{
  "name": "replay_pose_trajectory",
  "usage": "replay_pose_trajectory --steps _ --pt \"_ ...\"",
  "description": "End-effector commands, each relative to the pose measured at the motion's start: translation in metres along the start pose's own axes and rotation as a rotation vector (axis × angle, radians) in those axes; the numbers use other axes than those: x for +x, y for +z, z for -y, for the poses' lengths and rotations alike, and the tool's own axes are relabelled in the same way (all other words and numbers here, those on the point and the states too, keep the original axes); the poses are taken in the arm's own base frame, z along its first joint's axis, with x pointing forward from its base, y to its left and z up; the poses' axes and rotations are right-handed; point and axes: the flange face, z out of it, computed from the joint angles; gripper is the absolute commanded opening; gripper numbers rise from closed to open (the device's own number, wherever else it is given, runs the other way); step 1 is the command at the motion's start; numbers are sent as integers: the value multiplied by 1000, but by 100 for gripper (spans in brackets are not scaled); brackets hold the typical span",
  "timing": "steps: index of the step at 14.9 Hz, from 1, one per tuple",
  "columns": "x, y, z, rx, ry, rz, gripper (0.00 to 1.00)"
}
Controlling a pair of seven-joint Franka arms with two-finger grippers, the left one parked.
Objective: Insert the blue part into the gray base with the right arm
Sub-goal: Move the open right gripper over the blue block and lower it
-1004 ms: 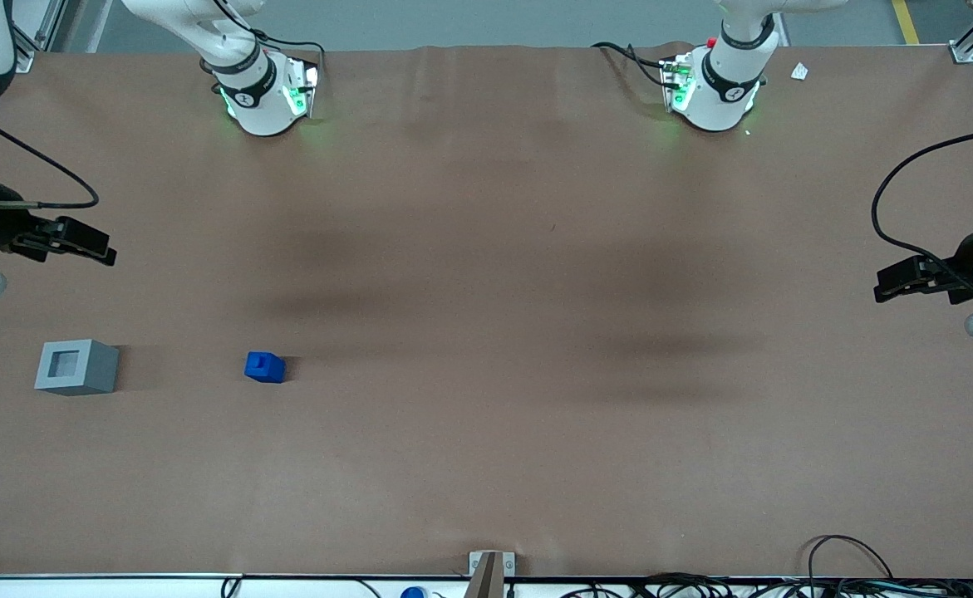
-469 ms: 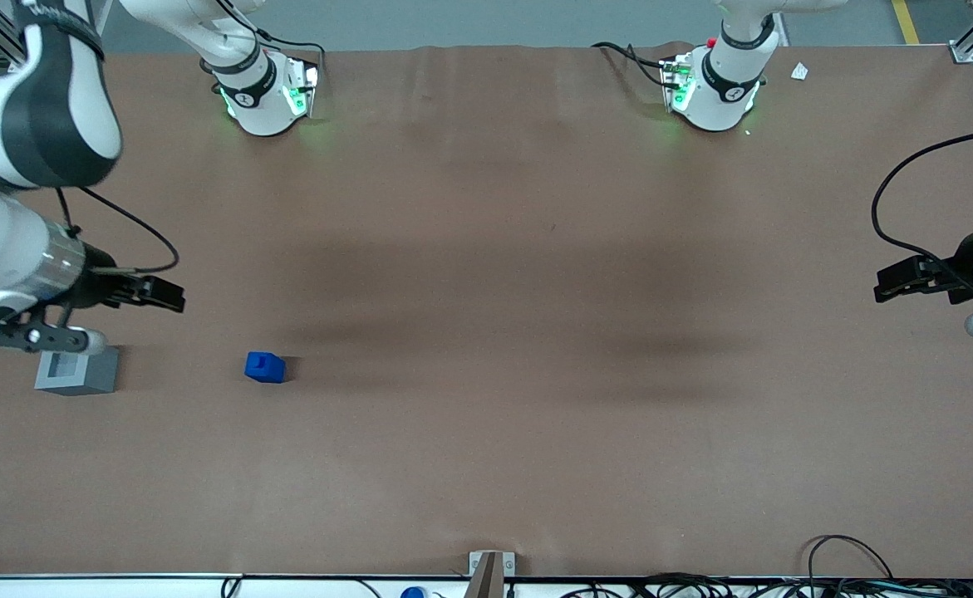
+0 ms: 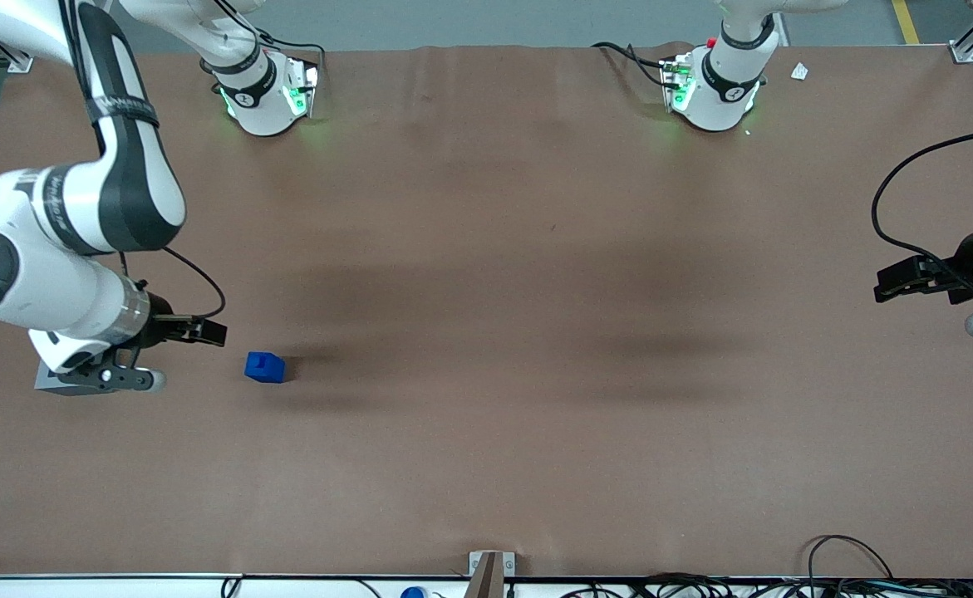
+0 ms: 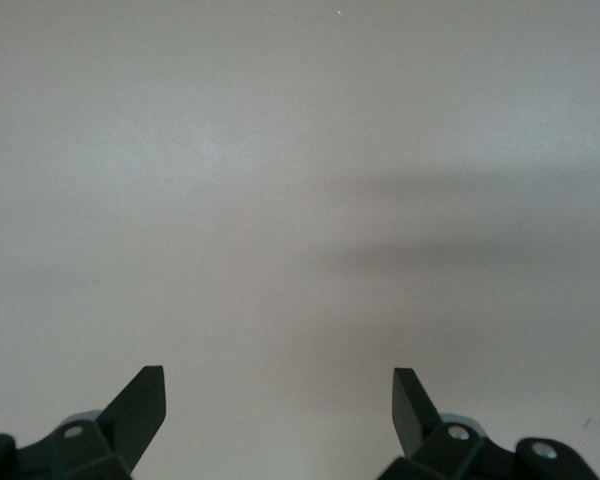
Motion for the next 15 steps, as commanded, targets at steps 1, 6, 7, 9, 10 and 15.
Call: replay_pose_trajectory --steps 1,6,7,9,10,15 --pt "7 23 4 -3 35 -9 100" --pt "23 80 17 -9 39 -9 100" --pt "25 91 19 -9 36 -11 100" --pt "29 112 20 -10 37 -8 100" --pt "29 121 23 -13 32 -3 100" --pt "27 149 34 -17 22 23 100"
